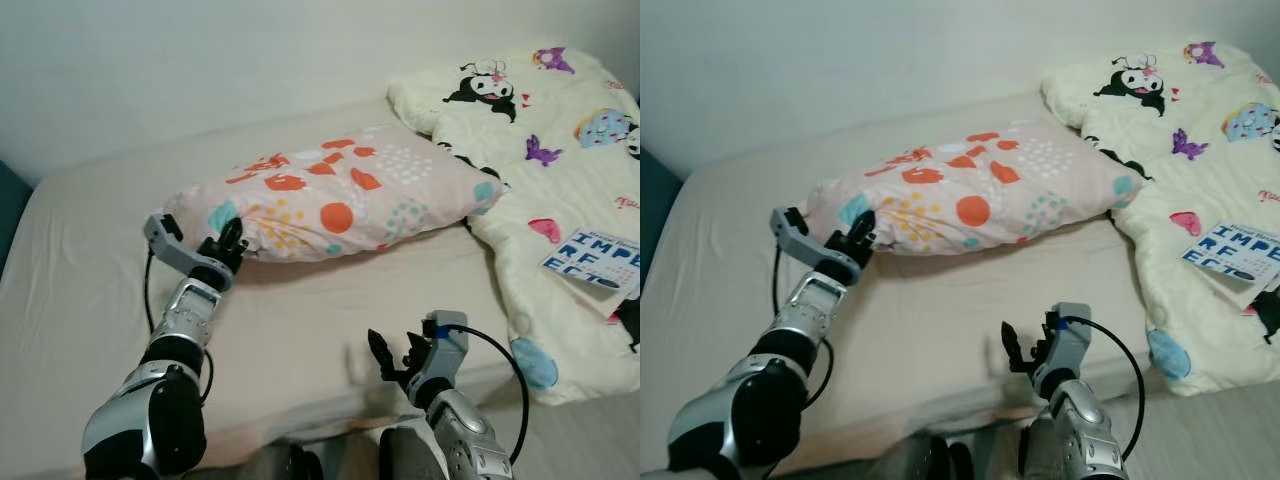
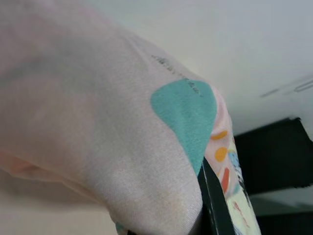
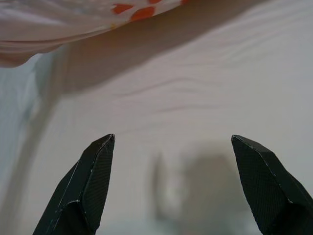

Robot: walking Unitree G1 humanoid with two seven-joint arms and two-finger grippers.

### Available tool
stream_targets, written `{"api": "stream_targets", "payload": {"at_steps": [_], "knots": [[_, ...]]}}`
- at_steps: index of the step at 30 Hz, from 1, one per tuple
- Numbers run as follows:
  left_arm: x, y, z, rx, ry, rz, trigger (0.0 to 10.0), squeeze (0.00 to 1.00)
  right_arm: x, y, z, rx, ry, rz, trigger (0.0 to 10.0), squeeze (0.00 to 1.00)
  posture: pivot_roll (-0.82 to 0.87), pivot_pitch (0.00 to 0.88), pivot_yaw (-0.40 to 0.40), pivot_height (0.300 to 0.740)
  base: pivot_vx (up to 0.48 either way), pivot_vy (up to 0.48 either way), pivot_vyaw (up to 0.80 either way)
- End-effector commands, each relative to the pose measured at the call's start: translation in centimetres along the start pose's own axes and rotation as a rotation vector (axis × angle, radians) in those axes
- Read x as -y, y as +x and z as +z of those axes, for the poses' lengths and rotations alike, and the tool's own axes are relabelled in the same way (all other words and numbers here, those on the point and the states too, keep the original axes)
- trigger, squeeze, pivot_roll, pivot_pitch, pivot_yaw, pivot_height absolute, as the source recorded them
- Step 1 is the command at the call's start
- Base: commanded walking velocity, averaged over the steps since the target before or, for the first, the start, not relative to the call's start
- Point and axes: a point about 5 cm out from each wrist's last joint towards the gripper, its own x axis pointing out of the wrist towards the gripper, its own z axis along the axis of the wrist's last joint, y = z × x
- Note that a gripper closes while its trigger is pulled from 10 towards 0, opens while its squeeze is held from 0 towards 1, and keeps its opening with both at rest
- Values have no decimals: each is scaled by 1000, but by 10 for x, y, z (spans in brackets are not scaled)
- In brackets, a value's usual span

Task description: Clean up the room

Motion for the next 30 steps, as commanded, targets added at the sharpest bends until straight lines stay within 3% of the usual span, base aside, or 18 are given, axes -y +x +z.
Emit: {"api": "stream_targets", "payload": {"at_steps": [1,2,3,4,5,8,9,12,14,16,18,19,21,22,24,25,27,30], "knots": [[-12,-6,19,71,57,32,0,0,0,-3,-11,-34,7,0,10000,0,-173,133,122,701,0,0,0],[-20,-10,23,58,113,61,0,0,-1,-1,-11,-34,6,5,10000,0,-169,122,120,706,0,0,0],[-20,-10,23,58,113,61,0,0,-1,-1,-11,-34,6,5,10000,0,-169,122,120,706,0,0,0],[-31,-17,24,24,202,100,0,0,-2,0,-12,-37,5,9,10000,0,-168,107,123,711,0,0,0],[-31,-17,24,24,202,100,0,0,-2,0,-12,-37,5,9,10000,0,-168,107,123,711,0,0,0],[-71,-49,20,-91,375,273,0,0,-5,4,-16,-45,0,28,10000,0,-162,94,125,726,0,0,0],[-80,-58,17,-113,377,319,0,0,-6,5,-17,-49,0,34,10000,0,-159,83,123,731,0,0,0],[-86,-64,15,-128,380,348,0,0,-7,6,-18,-52,0,37,10000,0,-159,83,123,736,0,0,0],[-102,-83,7,-183,411,437,0,0,-10,8,-20,-60,-6,54,10000,0,-158,64,125,740,0,0,0],[-102,-83,7,-183,411,437,0,0,-10,8,-20,-60,-6,54,10000,0,-158,64,125,740,0,0,0],[-115,-101,-2,-247,445,508,0,0,-13,10,-22,-73,-19,67,10000,0,-158,55,125,740,0,0,0],[-115,-101,-2,-247,445,508,0,0,-13,10,-22,-73,-19,67,10000,0,-158,55,125,740,0,0,0],[-131,-128,-16,-343,477,603,0,0,-15,11,-27,-96,-39,68,10000,0,-161,40,129,740,0,0,0],[-131,-128,-16,-343,477,603,0,0,-15,11,-27,-96,-39,68,10000,0,-161,40,129,740,0,0,0],[-147,-159,-26,-418,483,723,0,0,-15,10,-32,-109,-58,65,10000,0,-159,34,127,740,0,0,0],[-147,-159,-26,-418,483,723,0,0,-15,10,-32,-109,-58,65,10000,0,-159,34,127,740,0,0,0],[-156,-179,-30,-453,473,802,0,0,-15,9,-34,-108,-62,66,10000,0,-156,32,126,740,0,0,0],[-161,-196,-39,-521,479,839,0,0,-14,7,-37,-106,-71,64,10000,0,-153,31,124,740,0,0,0]]}}
